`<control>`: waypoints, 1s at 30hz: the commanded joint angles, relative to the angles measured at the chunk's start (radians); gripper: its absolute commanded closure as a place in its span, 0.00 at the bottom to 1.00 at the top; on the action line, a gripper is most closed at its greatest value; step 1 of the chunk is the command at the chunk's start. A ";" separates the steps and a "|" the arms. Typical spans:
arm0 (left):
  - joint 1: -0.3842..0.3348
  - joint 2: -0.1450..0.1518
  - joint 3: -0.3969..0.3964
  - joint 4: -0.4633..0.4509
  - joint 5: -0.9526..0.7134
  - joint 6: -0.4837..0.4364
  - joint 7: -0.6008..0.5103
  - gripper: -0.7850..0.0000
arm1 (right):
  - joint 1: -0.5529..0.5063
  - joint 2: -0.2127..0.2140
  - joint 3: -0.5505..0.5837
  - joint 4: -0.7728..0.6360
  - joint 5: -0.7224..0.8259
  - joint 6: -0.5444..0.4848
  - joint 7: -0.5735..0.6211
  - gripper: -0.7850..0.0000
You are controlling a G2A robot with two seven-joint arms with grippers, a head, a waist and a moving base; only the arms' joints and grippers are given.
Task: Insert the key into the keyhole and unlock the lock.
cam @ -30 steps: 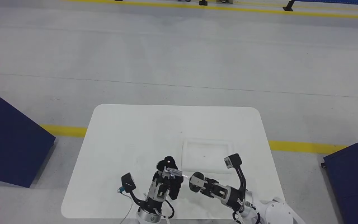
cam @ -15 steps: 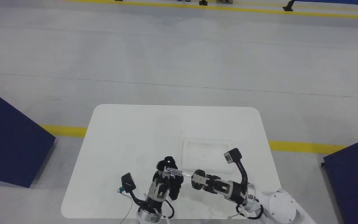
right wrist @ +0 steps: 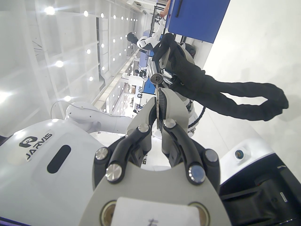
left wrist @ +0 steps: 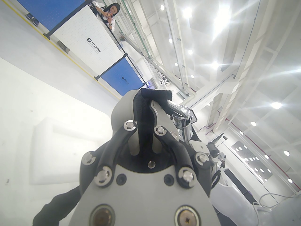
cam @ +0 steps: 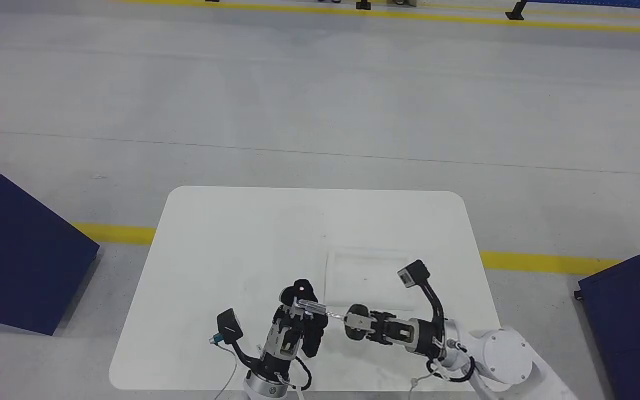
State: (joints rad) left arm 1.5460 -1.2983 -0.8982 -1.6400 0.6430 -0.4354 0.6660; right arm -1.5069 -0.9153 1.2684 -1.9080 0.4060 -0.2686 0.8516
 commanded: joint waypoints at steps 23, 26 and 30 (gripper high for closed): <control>0.000 0.000 0.000 0.000 0.000 0.000 0.000 1.00 | 0.046 -0.011 -0.008 0.030 0.001 -0.018 0.049 1.00; 0.000 0.000 0.000 0.000 0.000 0.000 0.000 1.00 | 0.053 -0.013 -0.014 0.030 -0.006 -0.014 0.045 1.00; 0.000 0.000 0.000 0.000 0.000 0.000 0.000 1.00 | 0.060 -0.016 -0.023 0.031 -0.013 -0.008 0.041 1.00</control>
State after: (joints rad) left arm 1.5460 -1.2983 -0.8982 -1.6400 0.6430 -0.4354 0.6660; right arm -1.4483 -0.9309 1.2474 -1.8769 0.3946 -0.2778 0.8935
